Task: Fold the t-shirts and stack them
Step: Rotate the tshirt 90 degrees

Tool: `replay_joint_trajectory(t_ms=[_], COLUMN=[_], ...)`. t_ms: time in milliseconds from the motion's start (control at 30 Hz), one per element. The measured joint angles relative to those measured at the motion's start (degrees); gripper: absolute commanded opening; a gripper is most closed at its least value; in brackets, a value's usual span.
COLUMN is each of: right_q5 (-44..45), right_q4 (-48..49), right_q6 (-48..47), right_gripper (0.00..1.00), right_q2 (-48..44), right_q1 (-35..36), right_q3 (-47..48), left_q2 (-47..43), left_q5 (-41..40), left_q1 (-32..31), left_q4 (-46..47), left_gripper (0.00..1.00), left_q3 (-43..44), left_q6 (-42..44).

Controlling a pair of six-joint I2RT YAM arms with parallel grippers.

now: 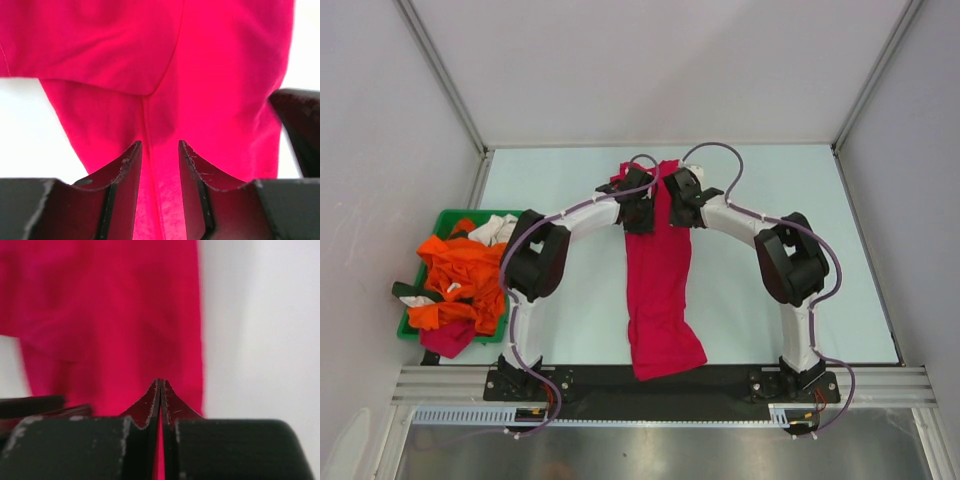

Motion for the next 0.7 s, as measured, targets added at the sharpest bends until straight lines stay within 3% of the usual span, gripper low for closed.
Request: replay_joint_trajectory(t_ms=[233,700], right_q5=[-1.6,-6.64], right_q4=[-0.15,-0.63], right_q6=[-0.17,1.4], right_gripper=[0.07,0.07], right_q2=[0.46,10.34], right_q1=[2.78,-3.32], right_q3=[7.82,11.43], left_q2=[0.28,8.22], left_q5=[0.17,1.16], left_q1=[0.11,0.98], left_q4=[-0.44,-4.7], left_gripper=[0.41,0.38], left_q3=[2.43,11.06], left_q6=[-0.46,-1.05])
